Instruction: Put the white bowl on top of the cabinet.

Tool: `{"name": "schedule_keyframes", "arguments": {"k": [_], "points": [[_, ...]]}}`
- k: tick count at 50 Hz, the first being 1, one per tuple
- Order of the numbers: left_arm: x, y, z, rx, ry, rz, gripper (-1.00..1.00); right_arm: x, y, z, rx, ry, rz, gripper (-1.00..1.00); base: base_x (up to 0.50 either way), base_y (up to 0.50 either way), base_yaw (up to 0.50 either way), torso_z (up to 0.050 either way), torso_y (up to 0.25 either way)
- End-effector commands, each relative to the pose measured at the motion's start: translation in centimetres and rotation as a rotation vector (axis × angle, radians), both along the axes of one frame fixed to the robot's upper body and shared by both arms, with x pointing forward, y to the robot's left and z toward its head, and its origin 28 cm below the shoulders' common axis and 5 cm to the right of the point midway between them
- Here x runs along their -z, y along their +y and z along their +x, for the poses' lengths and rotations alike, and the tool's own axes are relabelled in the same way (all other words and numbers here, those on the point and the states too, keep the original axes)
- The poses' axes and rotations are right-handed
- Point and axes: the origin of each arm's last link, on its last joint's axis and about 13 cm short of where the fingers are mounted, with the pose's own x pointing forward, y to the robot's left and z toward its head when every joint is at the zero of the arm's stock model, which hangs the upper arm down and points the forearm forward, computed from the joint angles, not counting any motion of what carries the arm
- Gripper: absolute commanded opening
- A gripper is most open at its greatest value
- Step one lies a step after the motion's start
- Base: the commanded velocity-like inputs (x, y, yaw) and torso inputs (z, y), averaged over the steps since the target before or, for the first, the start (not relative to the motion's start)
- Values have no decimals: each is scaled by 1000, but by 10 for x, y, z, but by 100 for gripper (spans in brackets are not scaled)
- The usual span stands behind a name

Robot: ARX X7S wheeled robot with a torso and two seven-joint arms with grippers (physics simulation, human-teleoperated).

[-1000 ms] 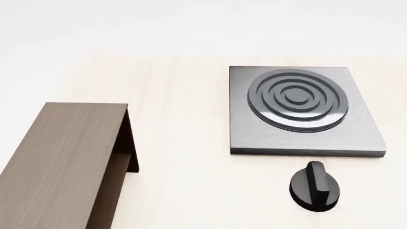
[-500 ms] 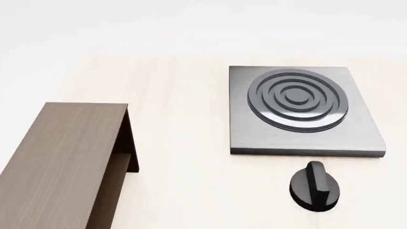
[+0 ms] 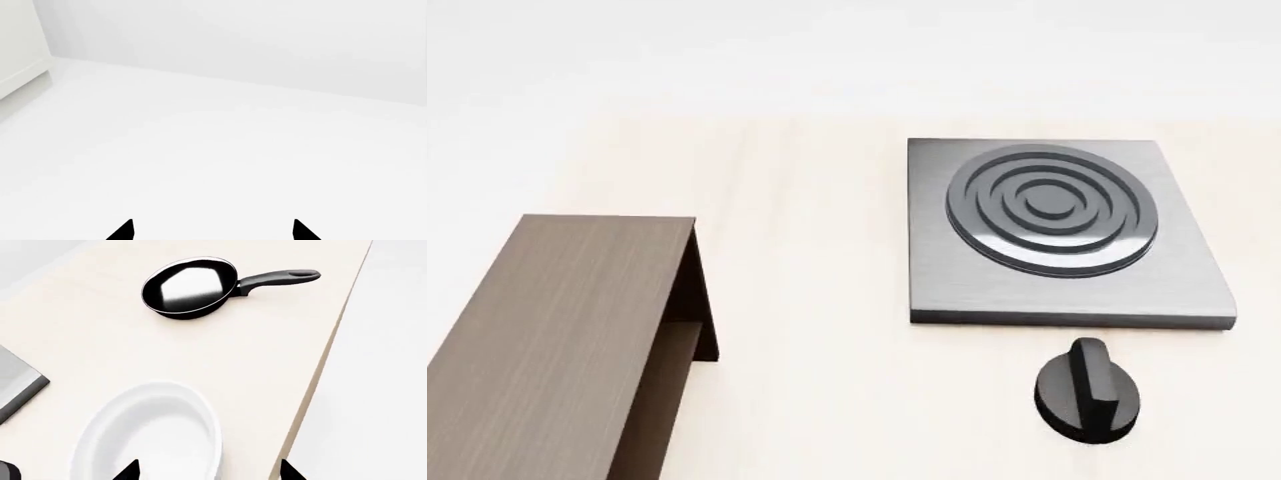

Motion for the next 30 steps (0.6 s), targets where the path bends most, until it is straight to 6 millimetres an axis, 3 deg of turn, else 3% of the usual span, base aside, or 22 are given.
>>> {"name": "schedule_keyframes", "arguments": {"k": [1, 30], "points": [[0, 0, 0, 0, 2, 0, 100, 2, -3, 12, -9, 49, 106, 100, 0, 0, 0, 0, 0], [1, 0, 0, 2, 5, 2, 100, 15, -20, 32, 51, 65, 171, 100, 0, 0, 0, 0, 0]]}}
